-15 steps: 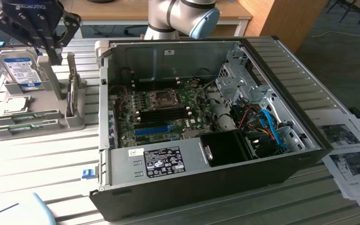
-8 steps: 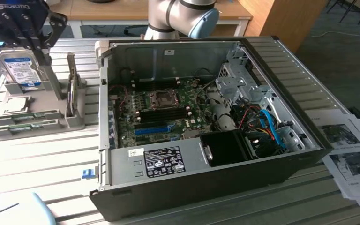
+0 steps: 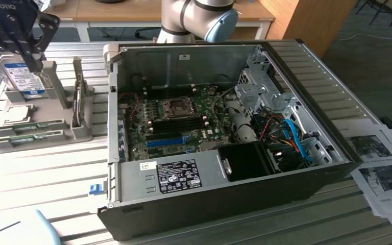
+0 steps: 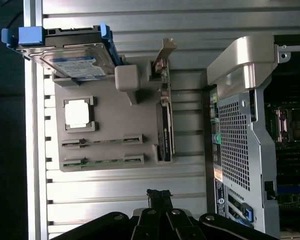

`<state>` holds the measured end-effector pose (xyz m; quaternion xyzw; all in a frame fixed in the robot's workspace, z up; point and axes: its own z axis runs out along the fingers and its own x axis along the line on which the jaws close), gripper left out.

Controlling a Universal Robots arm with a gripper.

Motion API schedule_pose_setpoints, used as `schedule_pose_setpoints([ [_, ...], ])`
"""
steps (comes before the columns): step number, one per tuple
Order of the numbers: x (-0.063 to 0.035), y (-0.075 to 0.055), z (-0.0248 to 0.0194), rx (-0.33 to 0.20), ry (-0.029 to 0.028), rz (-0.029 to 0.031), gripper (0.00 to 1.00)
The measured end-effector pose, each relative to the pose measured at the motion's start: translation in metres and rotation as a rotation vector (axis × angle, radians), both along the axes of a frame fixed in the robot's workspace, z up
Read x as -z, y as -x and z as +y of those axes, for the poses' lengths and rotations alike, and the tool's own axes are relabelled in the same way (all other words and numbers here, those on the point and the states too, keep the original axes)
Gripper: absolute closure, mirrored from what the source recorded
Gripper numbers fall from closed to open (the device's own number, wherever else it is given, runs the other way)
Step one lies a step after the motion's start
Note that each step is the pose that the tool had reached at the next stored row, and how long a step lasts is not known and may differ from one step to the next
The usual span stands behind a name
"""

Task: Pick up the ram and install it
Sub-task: 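Reach for the ram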

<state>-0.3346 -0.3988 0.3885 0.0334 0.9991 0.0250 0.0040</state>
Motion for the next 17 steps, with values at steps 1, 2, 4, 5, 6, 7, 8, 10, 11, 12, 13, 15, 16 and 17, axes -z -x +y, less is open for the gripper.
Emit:
schedule_pose_setpoints([
  [1, 0.0, 0.002, 0.0, 0.0, 0.0, -0.0001, 0.91],
  [2, 0.0, 0.004, 0.0, 0.0, 0.0, 0.0, 0.91],
  [4, 0.0001, 0.009, 0.0, 0.0, 0.0, -0.0001, 0.91],
  [5, 0.0001, 0.011, 0.0, 0.0, 0.0, -0.0001, 0.91],
  [6, 0.0001, 0.014, 0.0, 0.0, 0.0, -0.0001, 0.91],
  [7, 0.0001, 0.016, 0.0, 0.0, -0.0001, 0.0, 0.91],
  [8, 0.0, 0.018, 0.0, 0.0, 0.0, 0.0, 0.91],
  [10, 0.0001, 0.023, 0.0, 0.0, 0.0, 0.0, 0.91],
  [11, 0.0002, 0.025, 0.0, 0.0, -0.0001, -0.0001, 0.91],
  [12, 0.0002, 0.027, 0.0, 0.0, 0.0, -0.0001, 0.91],
  [13, 0.0002, 0.029, 0.0, 0.0, 0.0, -0.0001, 0.91],
  [15, 0.0002, 0.034, 0.0, 0.0, 0.0, 0.0, 0.91],
  [16, 0.0002, 0.037, 0.0, 0.0, 0.0, 0.0, 0.91],
  [17, 0.0002, 0.04, 0.0, 0.0, 0.0, 0.0, 0.91],
])
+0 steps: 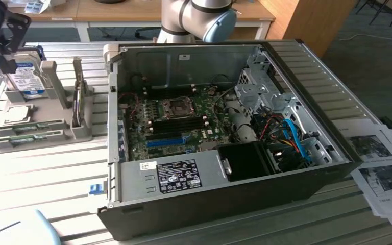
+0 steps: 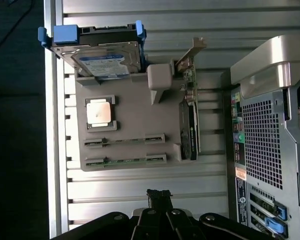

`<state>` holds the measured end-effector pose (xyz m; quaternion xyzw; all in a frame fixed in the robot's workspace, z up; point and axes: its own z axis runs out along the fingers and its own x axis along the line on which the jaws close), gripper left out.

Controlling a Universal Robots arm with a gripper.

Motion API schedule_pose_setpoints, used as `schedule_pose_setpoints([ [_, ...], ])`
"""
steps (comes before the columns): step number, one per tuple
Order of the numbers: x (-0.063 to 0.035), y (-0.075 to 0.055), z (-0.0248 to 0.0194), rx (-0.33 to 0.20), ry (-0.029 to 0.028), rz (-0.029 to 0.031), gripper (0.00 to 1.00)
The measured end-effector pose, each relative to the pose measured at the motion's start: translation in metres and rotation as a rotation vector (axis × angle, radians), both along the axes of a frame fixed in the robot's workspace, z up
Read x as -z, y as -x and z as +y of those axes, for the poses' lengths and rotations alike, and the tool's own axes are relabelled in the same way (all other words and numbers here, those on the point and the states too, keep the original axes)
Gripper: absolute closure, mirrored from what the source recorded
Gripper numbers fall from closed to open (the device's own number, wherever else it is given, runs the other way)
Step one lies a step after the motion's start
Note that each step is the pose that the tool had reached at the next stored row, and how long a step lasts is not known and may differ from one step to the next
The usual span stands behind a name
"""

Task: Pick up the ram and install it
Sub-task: 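Reach for the ram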

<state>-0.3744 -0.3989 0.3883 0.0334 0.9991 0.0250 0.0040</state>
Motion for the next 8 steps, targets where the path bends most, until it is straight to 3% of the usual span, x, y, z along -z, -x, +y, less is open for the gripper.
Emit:
schedule_pose_setpoints([
  [8, 0.0003, 0.021, 0.0, 0.0, 0.0, 0.0, 0.91],
])
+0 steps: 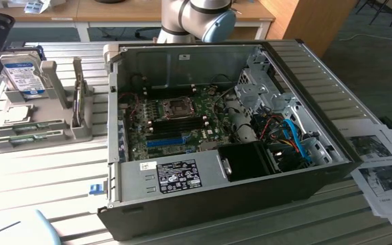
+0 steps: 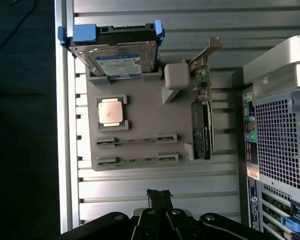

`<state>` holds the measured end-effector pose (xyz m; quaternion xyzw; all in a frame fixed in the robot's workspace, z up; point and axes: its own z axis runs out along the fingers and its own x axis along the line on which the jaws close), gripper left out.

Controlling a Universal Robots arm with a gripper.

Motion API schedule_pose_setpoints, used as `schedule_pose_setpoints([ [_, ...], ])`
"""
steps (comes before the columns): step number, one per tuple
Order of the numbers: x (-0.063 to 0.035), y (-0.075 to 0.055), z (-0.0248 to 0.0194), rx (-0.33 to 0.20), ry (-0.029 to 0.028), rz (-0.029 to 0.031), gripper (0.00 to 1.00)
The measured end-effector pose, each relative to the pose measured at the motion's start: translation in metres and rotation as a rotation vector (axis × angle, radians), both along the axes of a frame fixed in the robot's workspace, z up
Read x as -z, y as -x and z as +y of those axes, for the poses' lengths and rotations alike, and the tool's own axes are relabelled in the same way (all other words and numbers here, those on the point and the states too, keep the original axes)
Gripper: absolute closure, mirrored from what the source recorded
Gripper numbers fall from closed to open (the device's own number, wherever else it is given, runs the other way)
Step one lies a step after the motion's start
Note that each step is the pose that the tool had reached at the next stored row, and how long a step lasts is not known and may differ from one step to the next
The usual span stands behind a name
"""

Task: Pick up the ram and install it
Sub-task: 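Reach for the ram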

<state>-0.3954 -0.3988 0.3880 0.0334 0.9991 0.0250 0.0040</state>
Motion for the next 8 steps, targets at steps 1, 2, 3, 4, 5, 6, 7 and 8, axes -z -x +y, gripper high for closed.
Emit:
schedule_pose_setpoints([
  [1, 0.0001, 0.002, 0.0, 0.0, 0.0, 0.0, 0.91],
  [2, 0.0001, 0.004, -0.0001, 0.0, 0.0, 0.0, 0.91],
  [3, 0.0002, 0.005, 0.0, 0.0, 0.0, -0.0001, 0.91],
  [4, 0.0002, 0.007, 0.0, 0.0, 0.0, 0.0, 0.91],
  [5, 0.0003, 0.009, -0.0001, 0.0, 0.0, -0.0001, 0.91],
  [6, 0.0003, 0.01, 0.0, 0.0, 0.0, -0.0001, 0.91],
  [7, 0.0003, 0.012, 0.0, 0.0, 0.0, 0.0, 0.91],
  [8, 0.0004, 0.013, 0.0, 0.0, 0.0, -0.0001, 0.91],
])
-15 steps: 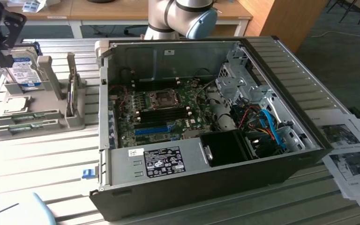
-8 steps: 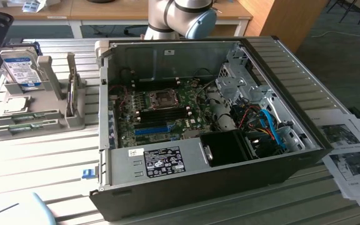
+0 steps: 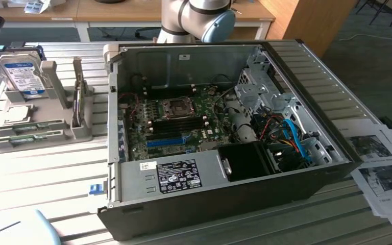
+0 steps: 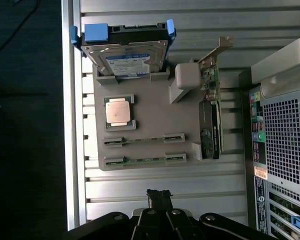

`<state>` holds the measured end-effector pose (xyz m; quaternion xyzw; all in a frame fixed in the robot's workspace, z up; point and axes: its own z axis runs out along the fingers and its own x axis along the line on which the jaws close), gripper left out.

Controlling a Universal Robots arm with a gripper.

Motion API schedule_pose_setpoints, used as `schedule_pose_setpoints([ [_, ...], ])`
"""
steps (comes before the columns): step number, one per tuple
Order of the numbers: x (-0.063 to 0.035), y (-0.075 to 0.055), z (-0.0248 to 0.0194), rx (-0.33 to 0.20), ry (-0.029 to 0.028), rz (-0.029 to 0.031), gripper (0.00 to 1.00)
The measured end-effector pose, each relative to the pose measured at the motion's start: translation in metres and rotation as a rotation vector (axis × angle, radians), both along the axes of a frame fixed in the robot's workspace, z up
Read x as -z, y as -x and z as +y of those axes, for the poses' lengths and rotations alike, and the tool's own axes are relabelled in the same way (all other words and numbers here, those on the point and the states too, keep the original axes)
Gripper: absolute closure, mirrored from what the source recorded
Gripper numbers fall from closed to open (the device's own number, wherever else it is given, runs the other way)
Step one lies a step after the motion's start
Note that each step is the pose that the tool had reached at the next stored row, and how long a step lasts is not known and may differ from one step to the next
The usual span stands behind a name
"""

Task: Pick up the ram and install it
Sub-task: 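Reach for the ram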

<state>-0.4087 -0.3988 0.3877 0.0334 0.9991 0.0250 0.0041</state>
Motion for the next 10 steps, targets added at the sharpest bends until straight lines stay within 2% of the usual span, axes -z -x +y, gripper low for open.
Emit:
schedule_pose_setpoints([
  [10, 0.0, 0.0043, 0.0001, 0.0, 0.0001, 0.0, 0.91],
])
